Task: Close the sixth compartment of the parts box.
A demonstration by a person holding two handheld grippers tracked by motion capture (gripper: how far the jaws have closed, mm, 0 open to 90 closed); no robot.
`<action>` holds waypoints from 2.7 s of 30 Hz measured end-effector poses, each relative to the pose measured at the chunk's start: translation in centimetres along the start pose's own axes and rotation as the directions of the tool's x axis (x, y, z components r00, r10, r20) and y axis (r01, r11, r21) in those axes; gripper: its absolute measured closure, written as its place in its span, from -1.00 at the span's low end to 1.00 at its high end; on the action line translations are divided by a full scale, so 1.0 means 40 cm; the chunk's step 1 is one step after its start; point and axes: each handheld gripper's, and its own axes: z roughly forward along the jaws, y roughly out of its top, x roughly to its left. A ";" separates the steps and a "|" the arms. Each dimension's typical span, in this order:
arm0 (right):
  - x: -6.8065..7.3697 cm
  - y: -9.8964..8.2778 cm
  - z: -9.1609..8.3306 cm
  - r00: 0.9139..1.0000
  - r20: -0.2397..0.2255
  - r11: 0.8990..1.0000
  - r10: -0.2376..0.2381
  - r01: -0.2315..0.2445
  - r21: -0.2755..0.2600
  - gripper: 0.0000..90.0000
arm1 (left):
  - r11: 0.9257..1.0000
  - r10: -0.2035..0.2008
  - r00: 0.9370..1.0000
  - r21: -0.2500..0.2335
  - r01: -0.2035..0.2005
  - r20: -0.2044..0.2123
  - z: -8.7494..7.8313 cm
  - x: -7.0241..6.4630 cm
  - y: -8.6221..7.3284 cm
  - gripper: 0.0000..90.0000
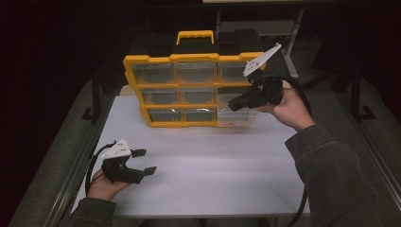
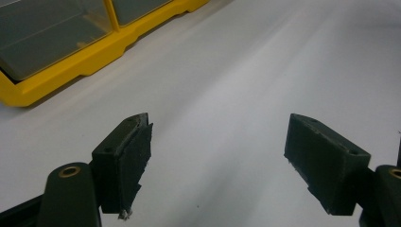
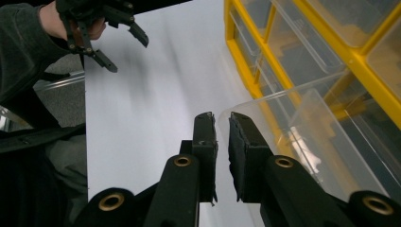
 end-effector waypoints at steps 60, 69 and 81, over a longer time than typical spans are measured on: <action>0.027 -0.106 0.098 0.999 -0.028 0.998 0.023 -0.021 0.066 0.84 | 1.000 -0.004 1.000 0.006 0.004 -0.008 -0.004 -0.003 -0.001 -0.49; 0.015 -0.108 0.103 1.000 -0.006 0.997 0.025 -0.025 0.071 0.85 | 1.000 -0.003 1.000 0.009 0.003 -0.008 -0.005 -0.002 -0.001 -0.49; 0.005 -0.107 0.102 0.999 0.019 0.996 0.036 -0.038 0.080 0.87 | 1.000 -0.006 1.000 0.003 0.006 -0.010 -0.007 -0.003 0.001 -0.49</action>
